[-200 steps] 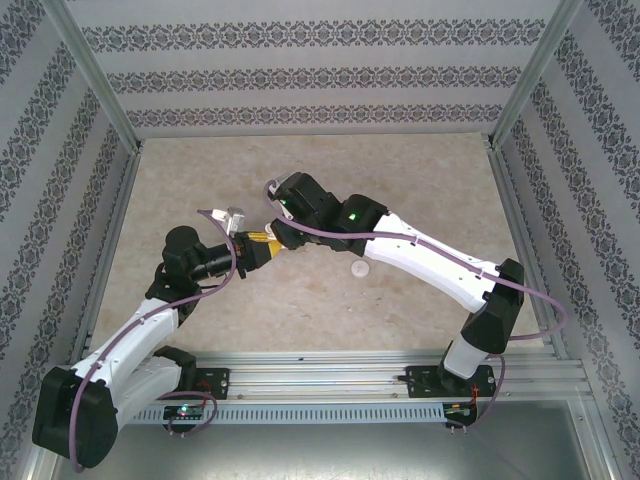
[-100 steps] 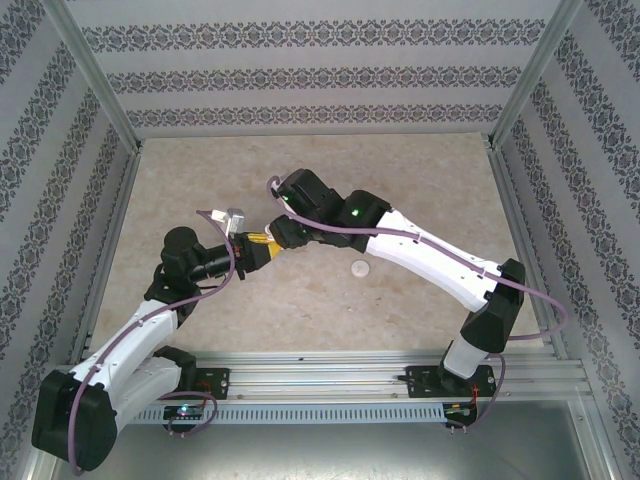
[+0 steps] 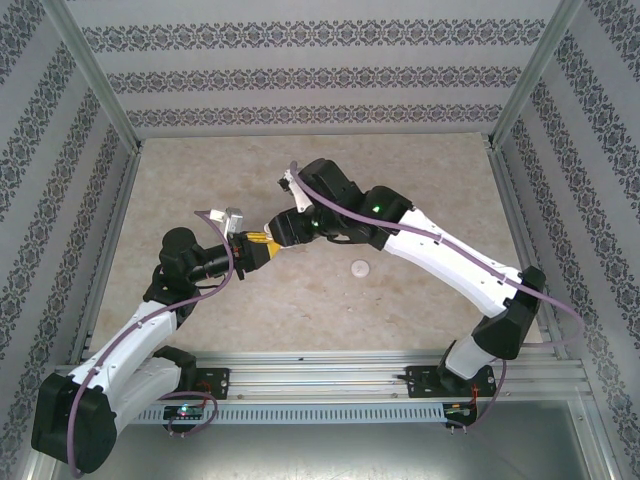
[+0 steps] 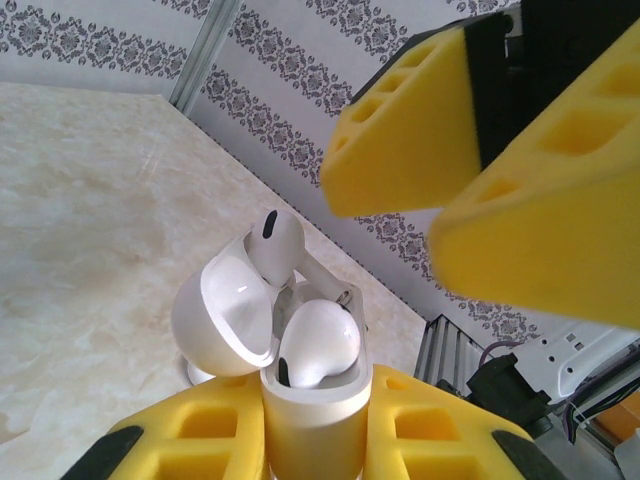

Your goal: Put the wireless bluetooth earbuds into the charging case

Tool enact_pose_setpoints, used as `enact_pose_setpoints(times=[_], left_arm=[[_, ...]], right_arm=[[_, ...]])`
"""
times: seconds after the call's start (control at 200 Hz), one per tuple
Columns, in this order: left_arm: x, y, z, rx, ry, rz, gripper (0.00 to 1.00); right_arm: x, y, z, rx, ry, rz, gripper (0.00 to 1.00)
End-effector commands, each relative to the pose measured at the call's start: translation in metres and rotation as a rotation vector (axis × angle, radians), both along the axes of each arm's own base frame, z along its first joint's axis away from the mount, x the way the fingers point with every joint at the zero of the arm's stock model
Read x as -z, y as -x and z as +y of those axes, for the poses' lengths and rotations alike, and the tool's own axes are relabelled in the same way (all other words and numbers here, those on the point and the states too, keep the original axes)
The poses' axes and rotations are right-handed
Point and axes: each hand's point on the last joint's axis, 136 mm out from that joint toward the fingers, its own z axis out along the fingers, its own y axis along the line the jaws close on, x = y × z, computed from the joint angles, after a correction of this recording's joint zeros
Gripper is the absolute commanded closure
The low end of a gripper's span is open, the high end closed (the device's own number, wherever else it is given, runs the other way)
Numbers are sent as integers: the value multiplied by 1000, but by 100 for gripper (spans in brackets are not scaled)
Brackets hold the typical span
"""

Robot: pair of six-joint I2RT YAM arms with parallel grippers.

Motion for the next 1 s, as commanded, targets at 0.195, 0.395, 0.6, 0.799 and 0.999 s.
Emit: enact_pose_setpoints(times=[0.195, 0.395, 0.6, 0.799, 0.999], left_arm=[[-19, 12, -5, 50, 22, -146, 86], [-21, 13, -6, 69, 9, -209, 85], [-20, 14, -9, 98, 6, -237, 85], [-18, 13, -10, 103, -11, -254, 85], [-16, 15, -11, 113, -15, -255, 85]], right_arm=[[-16, -1, -9, 51, -122, 67, 46], [-18, -7, -22, 101, -198, 110, 48], [-11, -5, -24, 100, -177, 128, 50], [-8, -5, -21, 91, -170, 143, 50], [-1, -9, -24, 104, -119, 146, 52]])
